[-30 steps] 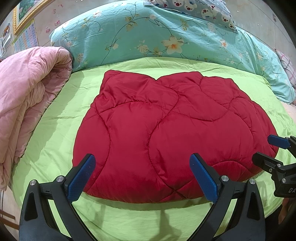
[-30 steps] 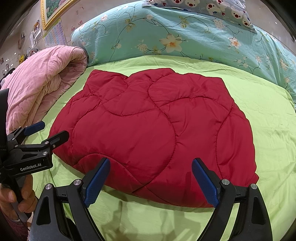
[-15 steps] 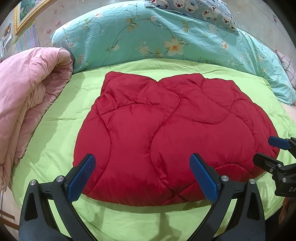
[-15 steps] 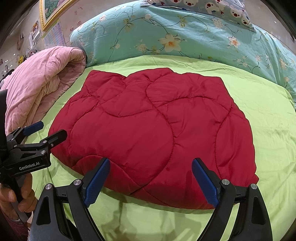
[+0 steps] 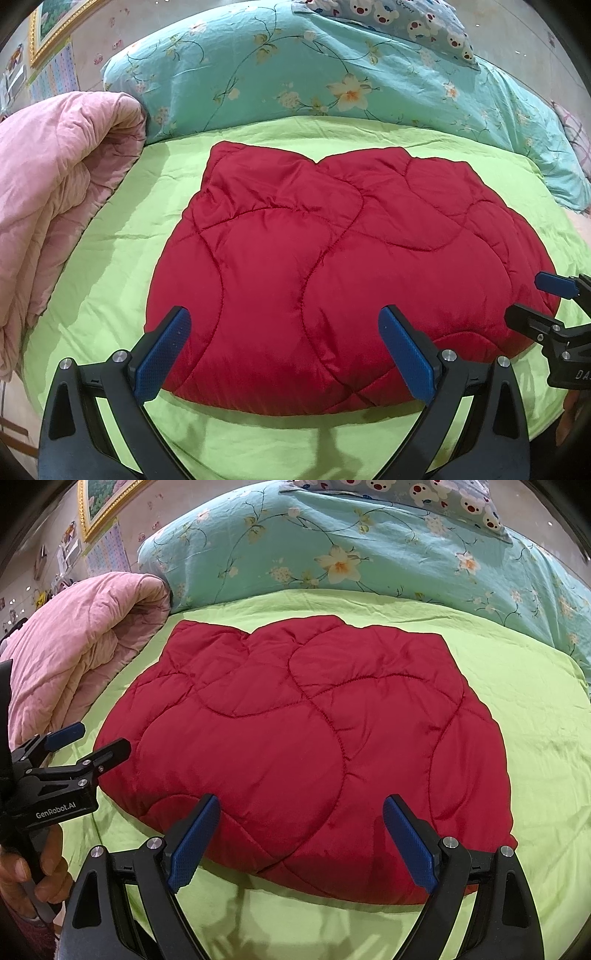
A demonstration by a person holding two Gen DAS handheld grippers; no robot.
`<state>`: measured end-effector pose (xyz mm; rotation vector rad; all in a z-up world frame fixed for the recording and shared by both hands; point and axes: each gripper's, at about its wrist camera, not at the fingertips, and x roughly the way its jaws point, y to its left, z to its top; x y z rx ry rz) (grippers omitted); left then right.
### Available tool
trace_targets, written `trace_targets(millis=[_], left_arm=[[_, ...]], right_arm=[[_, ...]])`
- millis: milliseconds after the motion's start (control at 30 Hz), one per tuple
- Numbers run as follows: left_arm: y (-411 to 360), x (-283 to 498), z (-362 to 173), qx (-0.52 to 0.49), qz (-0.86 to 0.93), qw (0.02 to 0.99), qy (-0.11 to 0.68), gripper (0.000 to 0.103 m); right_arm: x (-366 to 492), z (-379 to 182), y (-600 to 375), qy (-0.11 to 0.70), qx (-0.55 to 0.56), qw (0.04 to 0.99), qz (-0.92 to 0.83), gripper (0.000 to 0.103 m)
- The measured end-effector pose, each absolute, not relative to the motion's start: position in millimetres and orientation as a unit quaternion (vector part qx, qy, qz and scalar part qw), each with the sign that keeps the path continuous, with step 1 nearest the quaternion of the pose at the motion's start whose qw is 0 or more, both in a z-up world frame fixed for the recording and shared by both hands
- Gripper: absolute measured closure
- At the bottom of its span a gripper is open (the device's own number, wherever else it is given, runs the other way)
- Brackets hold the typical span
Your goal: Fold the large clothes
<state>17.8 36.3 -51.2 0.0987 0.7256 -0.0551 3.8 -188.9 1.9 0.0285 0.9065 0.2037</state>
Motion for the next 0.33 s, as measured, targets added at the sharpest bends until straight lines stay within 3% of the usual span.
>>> trace_targets(millis=[333], left_arm=[[30.4, 13.2, -48.0, 0.051, -0.037, 0.935, 0.350, 0.001]], right_arm=[[4.1, 4.3, -188.9, 0.433, 0.015, 0.895, 0.105, 0.012]])
